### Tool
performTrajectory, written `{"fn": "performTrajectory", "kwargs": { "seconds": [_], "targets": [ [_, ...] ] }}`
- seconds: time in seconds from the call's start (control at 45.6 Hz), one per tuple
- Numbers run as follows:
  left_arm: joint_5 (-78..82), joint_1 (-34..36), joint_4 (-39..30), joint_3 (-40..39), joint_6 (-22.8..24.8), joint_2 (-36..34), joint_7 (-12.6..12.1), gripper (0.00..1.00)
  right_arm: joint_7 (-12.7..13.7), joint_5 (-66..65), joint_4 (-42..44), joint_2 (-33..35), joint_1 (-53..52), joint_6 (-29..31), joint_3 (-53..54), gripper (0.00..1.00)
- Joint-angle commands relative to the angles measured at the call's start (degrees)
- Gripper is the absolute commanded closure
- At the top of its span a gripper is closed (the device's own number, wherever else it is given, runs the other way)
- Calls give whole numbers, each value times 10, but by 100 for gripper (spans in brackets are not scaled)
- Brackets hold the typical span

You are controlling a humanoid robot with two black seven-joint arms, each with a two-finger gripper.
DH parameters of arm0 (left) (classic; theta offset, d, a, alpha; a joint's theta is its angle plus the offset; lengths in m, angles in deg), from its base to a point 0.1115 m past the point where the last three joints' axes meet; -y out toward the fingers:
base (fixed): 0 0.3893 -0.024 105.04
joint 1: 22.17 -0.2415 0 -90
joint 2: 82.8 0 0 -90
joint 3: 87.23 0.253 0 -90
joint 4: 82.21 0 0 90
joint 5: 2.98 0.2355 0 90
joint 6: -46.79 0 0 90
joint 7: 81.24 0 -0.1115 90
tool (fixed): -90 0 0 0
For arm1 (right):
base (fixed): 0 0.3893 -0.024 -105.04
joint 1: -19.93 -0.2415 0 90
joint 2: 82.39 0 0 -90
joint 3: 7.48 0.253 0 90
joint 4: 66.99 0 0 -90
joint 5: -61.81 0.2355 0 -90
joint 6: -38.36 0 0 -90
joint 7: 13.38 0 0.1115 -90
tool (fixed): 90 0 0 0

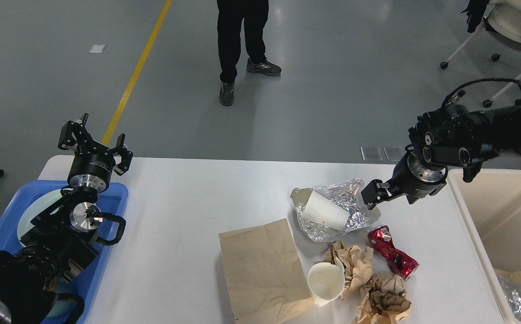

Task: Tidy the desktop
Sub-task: 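Move the right gripper over the red snack wrapper and lower it, then close the right gripper on the red snack wrapper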

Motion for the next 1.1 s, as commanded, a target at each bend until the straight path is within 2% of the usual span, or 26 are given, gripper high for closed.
{"fn": "performTrajectory", "kwargs": {
  "seconds": [0.0, 0.153, 0.504, 0.745, 0.833, 0.899, 0.964, 1.074],
  "targets": [
    [0, 0, 0, 0, 0, 0, 0, 4, 0, -39, 0, 0, 51, -49, 0, 0],
    [0, 0, 0, 0, 0, 0, 0, 4, 0, -60, 7, 0, 100, -109, -1, 0],
    [0, 0, 0, 0, 0, 0, 0, 4, 0, -61, 83, -12, 189, -142, -1, 0],
    [0, 0, 0, 0, 0, 0, 0, 4, -1, -63, 89, -11, 214, -151, -1, 2],
    [0, 0, 0, 0, 0, 0, 0, 4, -2, -63, 96, -9, 223, -160, 0, 10],
    [0, 0, 0, 0, 0, 0, 0, 4, -4, -62, 107, -9, 232, -168, 1, 11],
    [0, 0, 0, 0, 0, 0, 0, 4, -4, -63, 109, -11, 236, -182, 1, 25],
    [0, 0, 0, 0, 0, 0, 0, 4, -4, -64, 111, -11, 242, -185, 0, 38]
  ]
}}
